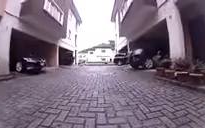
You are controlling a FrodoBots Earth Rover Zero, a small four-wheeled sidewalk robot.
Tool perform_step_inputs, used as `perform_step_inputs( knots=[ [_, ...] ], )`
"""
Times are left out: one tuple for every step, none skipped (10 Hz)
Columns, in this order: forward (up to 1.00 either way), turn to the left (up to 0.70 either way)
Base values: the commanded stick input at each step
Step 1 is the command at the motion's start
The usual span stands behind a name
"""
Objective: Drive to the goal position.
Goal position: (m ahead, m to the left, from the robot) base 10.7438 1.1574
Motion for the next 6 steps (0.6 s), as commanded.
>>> perform_step_inputs(
  knots=[
    [0.5,0.0],
    [0.5,0.0],
    [0.5,0.0],
    [0.5,0.0],
    [0.5,0.0],
    [0.5,0.0]
  ],
)
